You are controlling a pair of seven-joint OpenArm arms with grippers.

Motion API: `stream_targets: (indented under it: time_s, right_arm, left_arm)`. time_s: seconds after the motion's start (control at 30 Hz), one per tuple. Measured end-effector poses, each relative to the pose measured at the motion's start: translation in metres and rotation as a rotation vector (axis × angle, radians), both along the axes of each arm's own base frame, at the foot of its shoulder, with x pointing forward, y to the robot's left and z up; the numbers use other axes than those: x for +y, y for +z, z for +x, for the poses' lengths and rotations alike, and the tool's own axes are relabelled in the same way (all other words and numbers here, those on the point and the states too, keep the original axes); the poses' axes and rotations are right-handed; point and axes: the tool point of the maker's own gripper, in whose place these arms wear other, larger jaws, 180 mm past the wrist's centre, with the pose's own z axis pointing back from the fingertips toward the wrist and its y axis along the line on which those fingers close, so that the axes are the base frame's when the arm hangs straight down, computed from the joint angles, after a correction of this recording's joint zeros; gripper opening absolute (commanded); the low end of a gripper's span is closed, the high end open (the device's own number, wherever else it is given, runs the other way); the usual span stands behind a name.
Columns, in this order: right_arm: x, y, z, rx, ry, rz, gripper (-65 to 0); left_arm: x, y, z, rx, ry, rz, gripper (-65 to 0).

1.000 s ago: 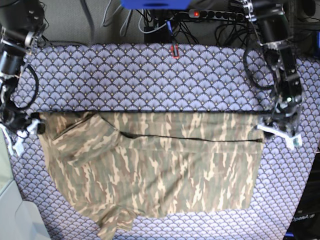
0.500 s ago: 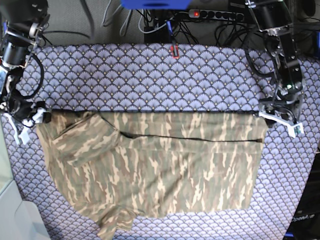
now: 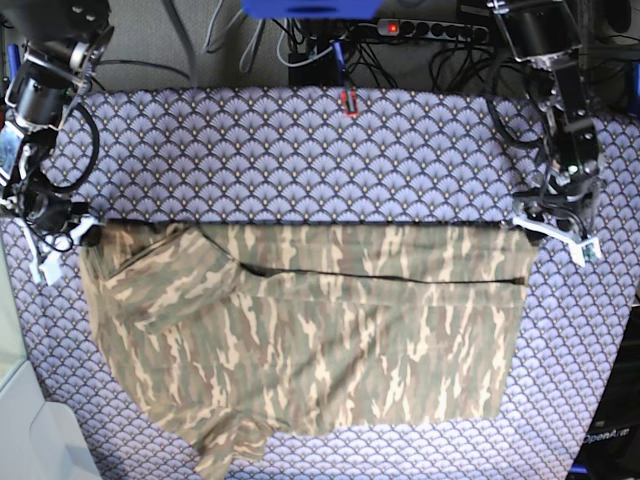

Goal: Fold the T-shirt properly
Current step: 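Lower the held edge onto the shirt and open both grippers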

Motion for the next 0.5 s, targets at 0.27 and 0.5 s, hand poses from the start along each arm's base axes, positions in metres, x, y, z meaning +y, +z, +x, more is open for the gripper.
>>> stream_targets:
  time_s: [0.27, 0.5]
  right_arm:
    - [0.0, -0.001, -0.002, -0.004, -0.001, 0.001, -65.0]
    - [0.001, -0.003, -0.005, -0.011, -0.006, 0.012, -65.0]
  left_arm:
    - [0.002, -0.031, 0.009, 0.05, 0.032, -0.053, -32.6]
    - [-0.011, -0.032, 0.017, -0.017, 0.043, -0.066, -32.6]
